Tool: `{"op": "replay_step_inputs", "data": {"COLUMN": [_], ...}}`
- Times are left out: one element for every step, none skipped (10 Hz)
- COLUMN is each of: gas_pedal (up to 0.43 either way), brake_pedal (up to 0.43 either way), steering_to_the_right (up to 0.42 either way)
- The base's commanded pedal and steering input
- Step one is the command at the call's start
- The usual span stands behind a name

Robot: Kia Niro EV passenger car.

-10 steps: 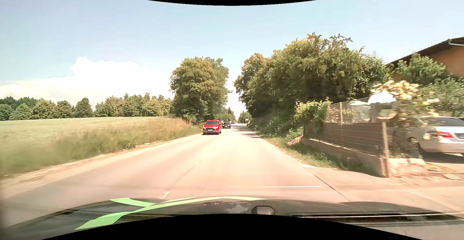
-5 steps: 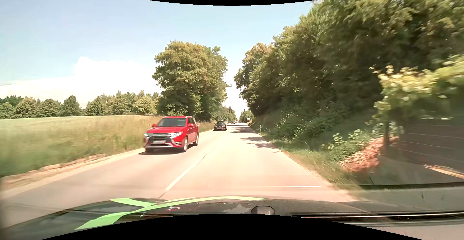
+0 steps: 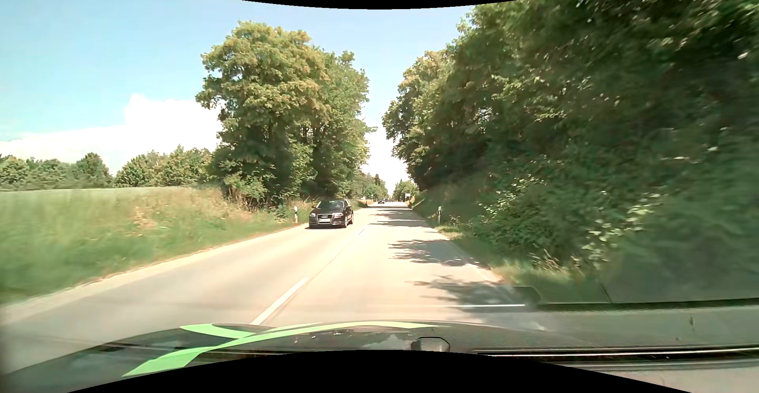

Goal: Follow the waypoints while adhering to traffic rules and regulations

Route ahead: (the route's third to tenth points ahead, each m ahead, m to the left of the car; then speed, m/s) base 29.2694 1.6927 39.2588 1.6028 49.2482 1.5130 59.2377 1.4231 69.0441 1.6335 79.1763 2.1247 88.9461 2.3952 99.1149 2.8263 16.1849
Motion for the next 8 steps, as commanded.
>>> {"op": "replay_step_inputs", "data": {"gas_pedal": [0.24, 0.24, 0.24, 0.228, 0.177, 0.157, 0.157, 0.157], "brake_pedal": [0.0, 0.0, 0.0, 0.0, 0.0, 0.0, 0.0, 0.0], "steering_to_the_right": [-0.004, -0.004, -0.004, -0.004, -0.003, -0.003, -0.003, -0.004]}}
